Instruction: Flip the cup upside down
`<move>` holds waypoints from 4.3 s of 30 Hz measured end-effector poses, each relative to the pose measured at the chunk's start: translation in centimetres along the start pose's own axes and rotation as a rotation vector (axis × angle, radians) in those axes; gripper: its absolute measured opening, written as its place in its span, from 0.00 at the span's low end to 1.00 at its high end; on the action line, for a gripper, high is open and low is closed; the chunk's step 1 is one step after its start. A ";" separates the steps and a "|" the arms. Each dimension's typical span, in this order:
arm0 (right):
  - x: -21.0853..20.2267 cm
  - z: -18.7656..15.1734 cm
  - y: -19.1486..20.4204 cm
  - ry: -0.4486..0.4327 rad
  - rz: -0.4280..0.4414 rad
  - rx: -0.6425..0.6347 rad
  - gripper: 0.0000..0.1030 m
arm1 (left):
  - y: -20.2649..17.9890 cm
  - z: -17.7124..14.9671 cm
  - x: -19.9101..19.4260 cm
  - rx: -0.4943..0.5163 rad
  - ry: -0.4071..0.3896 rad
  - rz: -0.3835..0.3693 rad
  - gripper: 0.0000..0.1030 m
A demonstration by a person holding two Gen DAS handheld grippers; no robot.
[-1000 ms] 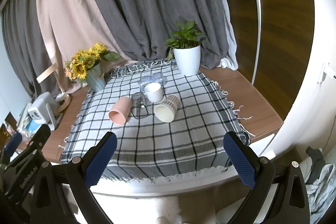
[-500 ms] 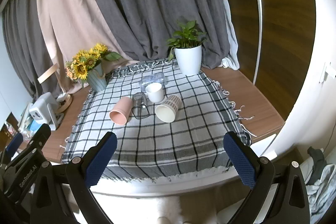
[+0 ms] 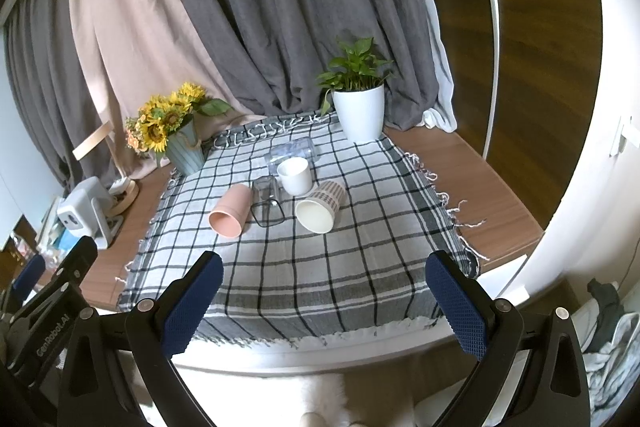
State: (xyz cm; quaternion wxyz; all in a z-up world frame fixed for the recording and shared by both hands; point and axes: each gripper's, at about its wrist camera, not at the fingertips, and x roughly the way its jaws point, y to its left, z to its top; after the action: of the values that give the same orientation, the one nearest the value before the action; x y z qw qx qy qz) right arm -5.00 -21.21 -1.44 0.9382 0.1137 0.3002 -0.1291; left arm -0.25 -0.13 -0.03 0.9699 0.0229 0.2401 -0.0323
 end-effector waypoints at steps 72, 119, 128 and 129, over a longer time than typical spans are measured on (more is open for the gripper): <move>34.5 6.5 20.4 0.457 0.078 0.002 0.83 | 10.6 4.1 35.7 0.140 0.471 -0.107 1.00; 39.9 2.4 26.8 0.611 -0.027 -0.096 0.68 | 16.1 -0.3 39.2 0.208 0.605 -0.038 1.00; 40.8 0.6 29.1 0.623 0.013 -0.123 0.68 | 17.3 -1.2 38.4 0.195 0.623 0.019 1.00; 40.8 0.4 29.1 0.626 0.013 -0.124 0.68 | 17.3 -1.1 38.3 0.197 0.620 0.026 1.00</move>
State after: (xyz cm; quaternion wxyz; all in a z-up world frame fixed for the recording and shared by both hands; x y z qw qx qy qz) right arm 36.33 -1.02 -21.28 0.8063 0.0925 0.5808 -0.0636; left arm 34.29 15.18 -18.44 0.8440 0.1286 0.5196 -0.0344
